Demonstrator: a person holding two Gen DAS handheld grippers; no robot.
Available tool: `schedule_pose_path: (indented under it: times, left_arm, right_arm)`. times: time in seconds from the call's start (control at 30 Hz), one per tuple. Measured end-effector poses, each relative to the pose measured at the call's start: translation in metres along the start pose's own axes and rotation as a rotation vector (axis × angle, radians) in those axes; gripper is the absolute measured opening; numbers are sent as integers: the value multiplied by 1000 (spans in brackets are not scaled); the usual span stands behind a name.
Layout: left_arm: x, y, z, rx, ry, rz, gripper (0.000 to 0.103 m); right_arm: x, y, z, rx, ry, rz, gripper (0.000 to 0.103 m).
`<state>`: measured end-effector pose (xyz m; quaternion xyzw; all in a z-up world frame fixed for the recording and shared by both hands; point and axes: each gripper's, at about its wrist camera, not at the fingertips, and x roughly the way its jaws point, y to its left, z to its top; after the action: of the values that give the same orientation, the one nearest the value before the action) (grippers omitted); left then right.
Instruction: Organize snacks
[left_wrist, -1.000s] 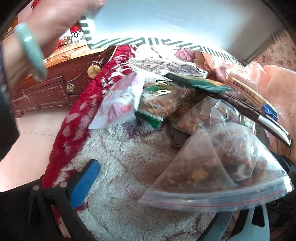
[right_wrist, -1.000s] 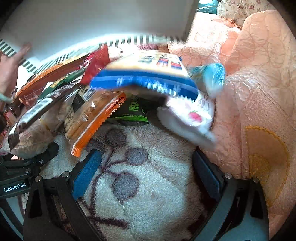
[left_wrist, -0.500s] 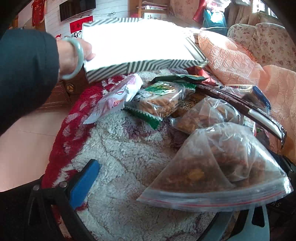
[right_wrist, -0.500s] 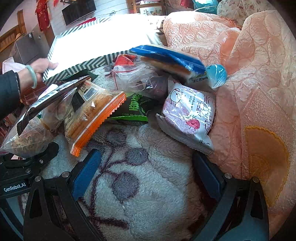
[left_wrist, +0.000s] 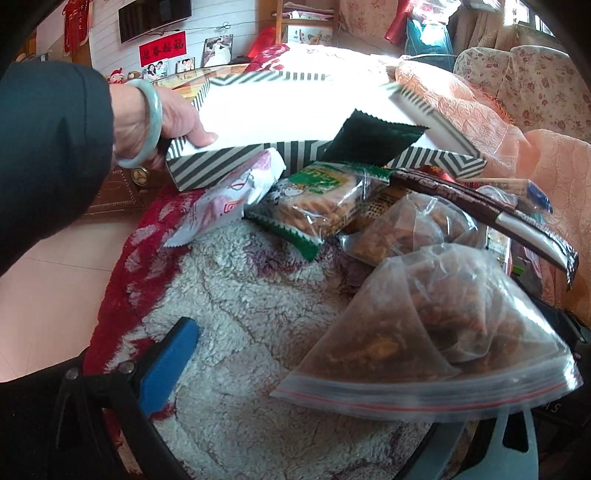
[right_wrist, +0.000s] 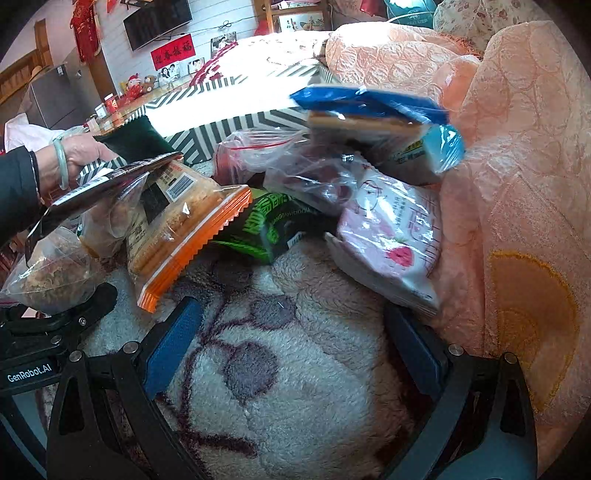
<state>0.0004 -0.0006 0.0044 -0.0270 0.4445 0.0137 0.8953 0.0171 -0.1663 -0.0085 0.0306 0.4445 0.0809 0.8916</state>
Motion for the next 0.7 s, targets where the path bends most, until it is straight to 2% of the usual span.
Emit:
schedule_pose_path:
  times: [0.47,0.6,0.7]
  left_arm:
    - [0,0,0,0,0,0,103]
    - [0,0,0,0,0,0,103]
    - [0,0,0,0,0,0,103]
  right_arm:
    - [-1,0,1,-5,7,6,101]
    - [2,-1,4,6,28,1,101]
    - [4,-2,10,38,76,-8,101]
